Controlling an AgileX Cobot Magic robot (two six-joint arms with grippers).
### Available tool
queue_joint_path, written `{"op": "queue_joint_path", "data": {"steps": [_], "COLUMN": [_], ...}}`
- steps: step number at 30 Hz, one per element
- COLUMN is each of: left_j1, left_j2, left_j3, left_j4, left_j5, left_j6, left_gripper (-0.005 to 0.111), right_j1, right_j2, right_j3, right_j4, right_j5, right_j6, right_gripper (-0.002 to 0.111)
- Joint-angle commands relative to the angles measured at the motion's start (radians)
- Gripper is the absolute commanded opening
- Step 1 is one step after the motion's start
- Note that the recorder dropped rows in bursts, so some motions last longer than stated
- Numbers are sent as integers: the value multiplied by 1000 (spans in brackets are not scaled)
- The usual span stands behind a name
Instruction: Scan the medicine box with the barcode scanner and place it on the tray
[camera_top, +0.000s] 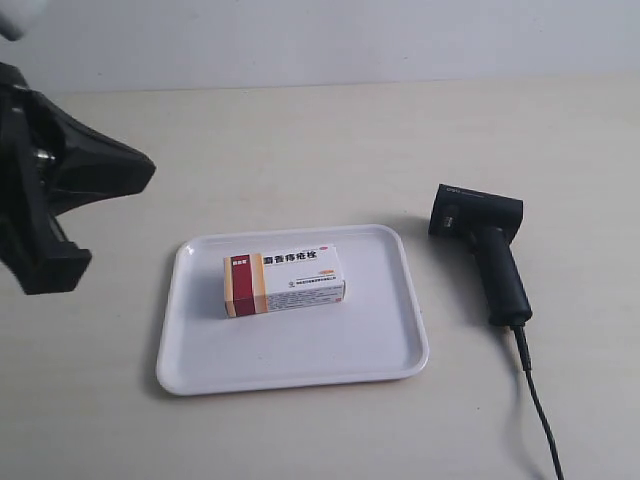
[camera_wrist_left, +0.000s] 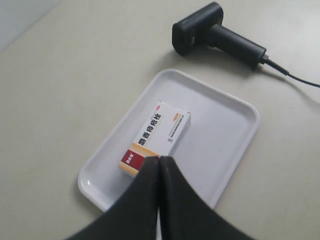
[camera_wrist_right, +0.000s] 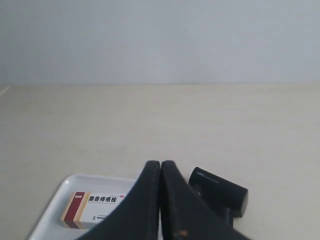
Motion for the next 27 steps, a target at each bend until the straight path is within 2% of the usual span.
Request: {"op": "queue_joint_path", "data": {"steps": [1,6,11,14,18,27], "left_j1": [-5,-5,-5,-5,-5,-5], "left_j2": [-71,-127,-244,-364,-461,-522], "left_j3": [8,8,14,63,137,170], "left_j4": [-13,-17,-10,-4,6,-44], "left_j5": [-18,35,-8,-58,-56,-36], "left_j6": [-8,-23,-47,-47,-54,-65], "left_gripper": [0,0,0,0,0,0], "right_j1": [-2,-2,-2,-2,-2,-2], "right_j2": [-105,-181,-260,-305,-325,-325], "right_j3": [6,6,6,6,6,6], "right_j4": [-11,-9,-9,-9,-9,-7], "right_j5": [30,72,152,206,252,252], "right_j6": [0,30,30,27,27,29], "right_gripper": [0,0,0,0,0,0]}}
